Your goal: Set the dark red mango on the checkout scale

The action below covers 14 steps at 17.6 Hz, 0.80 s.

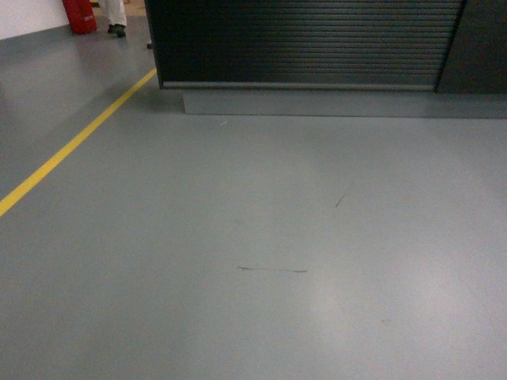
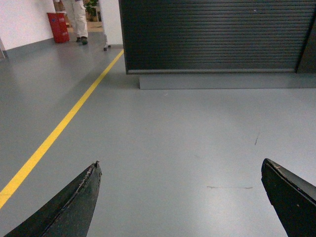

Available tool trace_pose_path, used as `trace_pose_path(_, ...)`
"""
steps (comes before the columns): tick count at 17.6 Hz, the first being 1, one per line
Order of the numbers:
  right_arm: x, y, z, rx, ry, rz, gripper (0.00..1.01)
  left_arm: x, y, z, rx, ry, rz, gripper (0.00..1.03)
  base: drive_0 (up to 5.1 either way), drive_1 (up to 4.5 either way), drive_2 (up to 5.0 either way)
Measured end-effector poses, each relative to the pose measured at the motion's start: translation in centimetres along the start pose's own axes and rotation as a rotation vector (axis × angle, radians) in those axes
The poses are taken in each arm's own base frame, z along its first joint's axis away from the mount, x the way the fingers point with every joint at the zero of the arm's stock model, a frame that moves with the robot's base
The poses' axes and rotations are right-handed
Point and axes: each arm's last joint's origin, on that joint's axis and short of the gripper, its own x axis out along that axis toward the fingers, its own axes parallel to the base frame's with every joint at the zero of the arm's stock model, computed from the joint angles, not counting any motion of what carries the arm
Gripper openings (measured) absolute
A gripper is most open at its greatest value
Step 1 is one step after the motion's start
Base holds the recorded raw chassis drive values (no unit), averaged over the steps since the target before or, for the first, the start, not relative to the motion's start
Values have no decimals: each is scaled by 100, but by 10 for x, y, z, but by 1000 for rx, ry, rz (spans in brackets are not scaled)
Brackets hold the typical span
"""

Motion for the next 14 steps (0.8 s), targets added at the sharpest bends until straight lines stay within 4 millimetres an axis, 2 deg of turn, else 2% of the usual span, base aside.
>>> trace_pose_path(14, 0, 0, 0, 0, -1, 0, 98, 0, 0, 0, 0, -1, 0, 98, 0, 416, -415)
